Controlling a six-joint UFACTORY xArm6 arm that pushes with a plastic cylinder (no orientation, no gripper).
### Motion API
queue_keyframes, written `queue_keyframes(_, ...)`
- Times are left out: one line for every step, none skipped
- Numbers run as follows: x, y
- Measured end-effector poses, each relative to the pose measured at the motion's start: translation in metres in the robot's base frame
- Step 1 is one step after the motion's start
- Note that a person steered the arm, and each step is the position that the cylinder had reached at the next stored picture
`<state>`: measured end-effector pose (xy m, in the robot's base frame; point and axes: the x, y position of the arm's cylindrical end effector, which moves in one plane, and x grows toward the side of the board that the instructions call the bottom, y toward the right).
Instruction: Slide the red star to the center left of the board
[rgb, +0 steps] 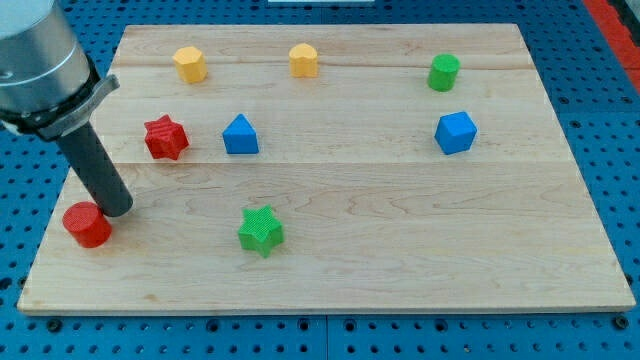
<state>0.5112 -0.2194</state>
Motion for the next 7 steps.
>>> queue_keyframes(0.016,0.000)
queue_keyframes(0.000,0.007)
queue_keyframes(-0.027,0.026)
queue_keyframes(-0.063,0.036)
queue_keyframes(-0.103,0.054)
queue_keyframes(-0.137,0.072)
queue_keyframes(-0.173,0.074)
